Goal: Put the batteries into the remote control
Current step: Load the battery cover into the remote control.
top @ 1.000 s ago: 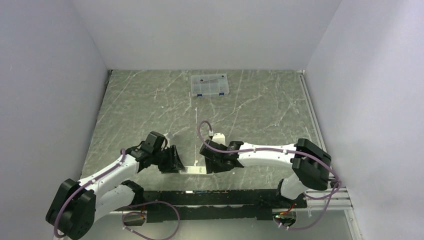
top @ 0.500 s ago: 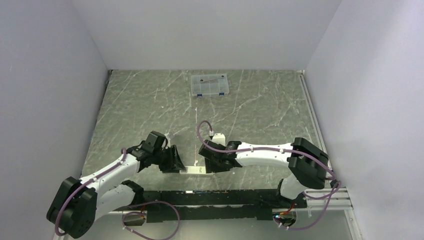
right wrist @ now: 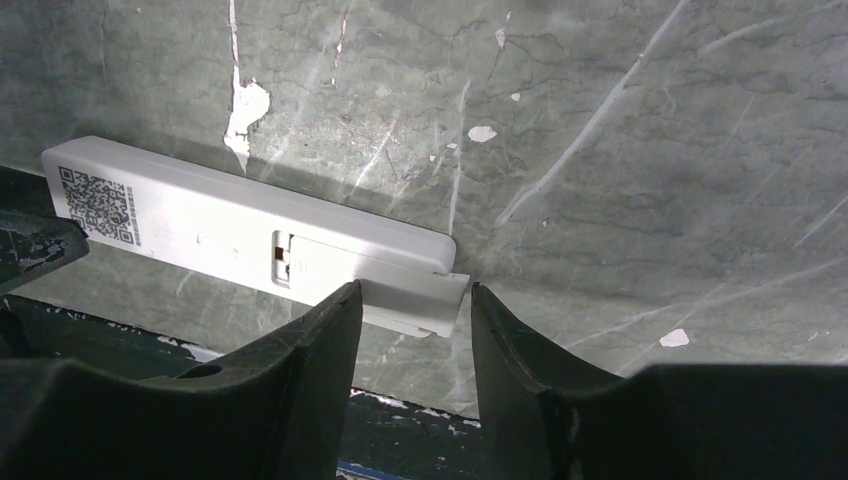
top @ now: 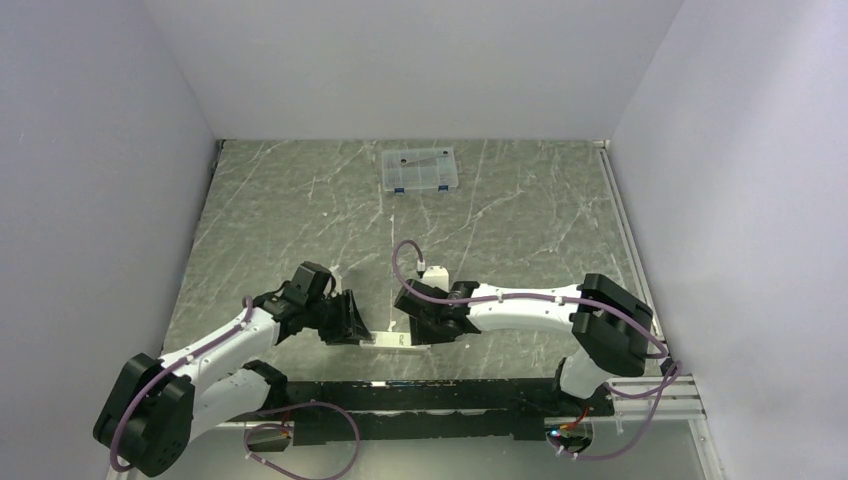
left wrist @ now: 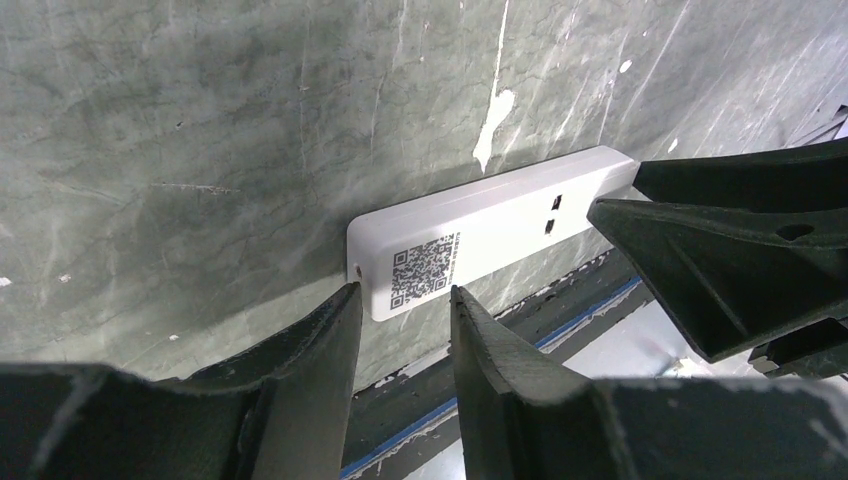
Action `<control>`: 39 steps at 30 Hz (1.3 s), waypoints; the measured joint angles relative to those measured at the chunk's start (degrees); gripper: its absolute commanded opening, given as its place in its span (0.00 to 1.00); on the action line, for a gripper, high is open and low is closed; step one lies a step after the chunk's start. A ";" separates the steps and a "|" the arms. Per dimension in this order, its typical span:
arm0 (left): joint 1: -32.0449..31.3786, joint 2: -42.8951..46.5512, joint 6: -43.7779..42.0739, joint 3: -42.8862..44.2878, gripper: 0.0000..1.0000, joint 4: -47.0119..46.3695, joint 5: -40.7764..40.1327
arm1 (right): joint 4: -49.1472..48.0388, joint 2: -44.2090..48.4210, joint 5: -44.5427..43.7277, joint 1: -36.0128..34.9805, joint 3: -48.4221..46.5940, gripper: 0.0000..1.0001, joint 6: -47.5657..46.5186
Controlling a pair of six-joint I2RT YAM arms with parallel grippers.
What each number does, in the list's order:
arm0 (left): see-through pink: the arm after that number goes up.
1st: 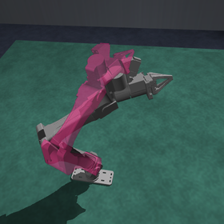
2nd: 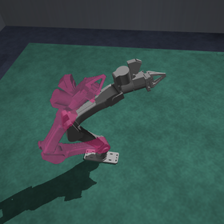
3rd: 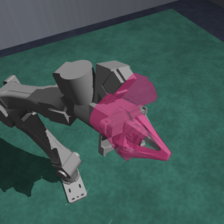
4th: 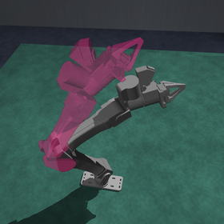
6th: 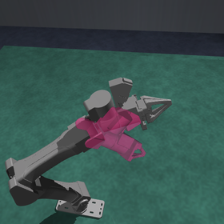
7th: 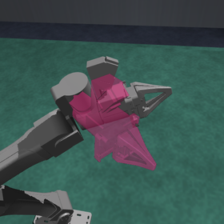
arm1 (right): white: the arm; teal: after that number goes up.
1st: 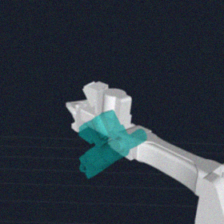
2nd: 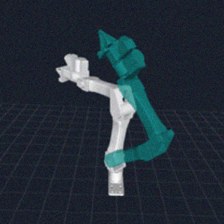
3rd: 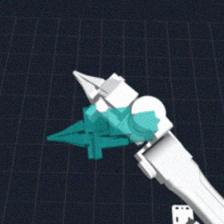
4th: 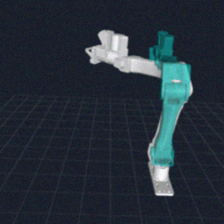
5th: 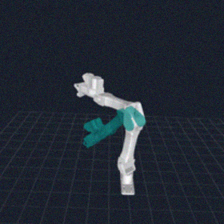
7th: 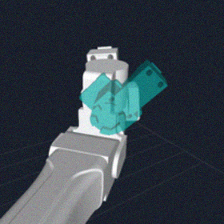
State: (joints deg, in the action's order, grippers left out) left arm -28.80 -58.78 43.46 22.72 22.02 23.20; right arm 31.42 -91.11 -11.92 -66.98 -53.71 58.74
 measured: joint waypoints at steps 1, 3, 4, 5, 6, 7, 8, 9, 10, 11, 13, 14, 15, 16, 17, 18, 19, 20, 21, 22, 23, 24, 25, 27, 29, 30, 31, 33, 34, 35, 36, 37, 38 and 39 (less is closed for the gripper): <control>0.00 0.00 -0.17 -0.02 0.43 -0.02 0.04 | 0.00 0.00 0.00 0.00 -0.02 0.45 0.02; 0.00 0.00 -0.35 -0.02 0.43 -0.11 0.09 | 0.00 -0.02 0.00 0.00 -0.02 0.44 0.04; 0.00 0.00 -0.37 -0.02 0.43 -0.13 0.11 | 0.00 -0.02 0.02 0.00 -0.02 0.43 0.11; 0.00 0.00 -0.37 -0.02 0.43 -0.13 0.11 | 0.00 -0.04 0.02 0.00 -0.04 0.43 0.22; 0.00 0.00 -0.37 -0.02 0.43 -0.15 0.11 | 0.00 -0.07 0.04 0.00 -0.07 0.42 0.26; 0.00 0.00 -0.37 -0.02 0.43 -0.15 0.11 | 0.07 -0.09 0.04 0.00 -0.15 0.42 0.28; 0.00 0.00 -0.37 -0.04 0.43 -0.15 0.11 | 0.11 -0.09 0.04 0.00 -0.24 0.41 0.28; 0.00 0.00 -0.37 -0.09 0.43 -0.22 0.15 | 0.11 -0.15 0.07 -0.02 -0.33 0.41 0.31; 0.00 0.00 -0.37 -0.24 0.43 -0.35 0.26 | 0.11 -0.28 0.09 -0.04 -0.44 0.41 0.35; 0.00 0.00 -0.37 -0.26 0.42 -0.35 0.28 | 0.13 -0.42 0.20 -0.07 -0.50 0.41 0.37; 0.00 0.00 -0.37 -0.37 0.42 -0.37 0.42 | 0.11 -0.63 0.26 -0.15 -0.72 0.40 0.39; 0.00 0.00 -0.39 -0.37 0.42 -0.37 0.46 | 0.15 -0.72 0.26 -0.17 -0.79 0.40 0.39; 0.00 0.00 -0.39 -0.37 0.42 -0.37 0.48 | 0.17 -0.76 0.26 -0.20 -0.83 0.39 0.39; 0.00 0.00 -0.39 -0.37 0.42 -0.37 0.50 | 0.24 -0.81 0.24 -0.20 -0.90 0.39 0.39; 0.00 0.00 -0.39 -0.39 0.42 -0.37 0.52 | 0.28 -0.83 0.26 -0.20 -0.94 0.39 0.42; 0.00 0.00 -0.42 -0.44 0.42 -0.39 0.52 | 0.39 -0.87 0.26 -0.20 -1.01 0.38 0.39; 0.00 0.00 -0.42 -0.46 0.42 -0.39 0.52 | 0.46 -0.92 0.26 -0.22 -1.05 0.38 0.39; 0.00 0.00 -0.44 -0.48 0.42 -0.44 0.55 | 0.61 -1.01 0.26 -0.22 -1.18 0.37 0.39; 0.00 0.00 -0.48 -0.50 0.42 -0.44 0.55 | 0.85 -1.14 0.26 -0.24 -1.38 0.37 0.39; 0.00 0.00 -0.57 -0.52 0.42 -0.46 0.57 | 1.03 -1.20 0.26 -0.26 -1.51 0.37 0.39; 0.00 0.00 -0.59 -0.52 0.42 -0.46 0.61 | 1.18 -1.27 0.26 -0.26 -1.62 0.37 0.39; 0.00 0.00 -0.61 -0.52 0.42 -0.48 0.68 | 1.36 -1.36 0.28 -0.28 -1.70 0.36 0.39; 0.02 0.00 -0.66 -0.52 0.42 -0.48 0.72 | 1.51 -1.44 0.28 -0.28 -1.84 0.36 0.39; 0.09 0.00 -0.76 -0.52 0.42 -0.50 0.85 | 1.68 -1.55 0.28 -0.35 -2.01 0.36 0.37; 0.11 0.00 -0.79 -0.52 0.42 -0.50 0.92 | 1.97 -1.68 0.28 -0.37 -2.23 0.35 0.35; 0.11 0.00 -0.79 -0.52 0.42 -0.50 0.94 | 2.01 -1.79 0.31 -0.37 -2.34 0.35 0.35; 0.11 0.00 -0.79 -0.52 0.42 -0.55 0.94 | 1.90 -1.92 0.42 -0.39 -2.47 0.35 0.31; 0.11 0.00 -0.79 -0.52 0.42 -0.55 0.96 | 2.08 -2.19 0.39 -0.52 -2.71 0.35 0.26; 0.11 0.00 -0.79 -0.52 0.42 -0.57 0.96 | 2.21 -2.25 0.37 -0.55 -2.84 0.35 0.24; 0.11 -0.02 -0.79 -0.52 0.42 -0.57 0.98 | 2.32 -2.34 0.37 -0.59 -2.93 0.35 0.24; 0.11 -0.09 -0.79 -0.52 0.42 -0.59 0.98 | 2.38 -2.38 0.35 -0.63 -2.99 0.35 0.24; 0.11 -0.22 -0.79 -0.52 0.42 -0.63 0.98 | 2.49 -2.45 0.33 -0.66 -3.13 0.35 0.22; 0.11 -0.33 -0.79 -0.52 0.42 -0.68 1.01 | 2.64 -2.60 0.31 -0.68 -3.30 0.35 0.20; 0.11 -0.37 -0.79 -0.52 0.42 -0.72 1.01 | 2.84 -2.73 0.26 -0.72 -3.48 0.35 0.17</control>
State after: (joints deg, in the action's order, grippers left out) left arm -28.69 -59.16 42.68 22.20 21.30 24.21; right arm 34.26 -93.84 -11.66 -67.70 -57.19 58.92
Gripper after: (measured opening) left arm 0.422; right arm 0.354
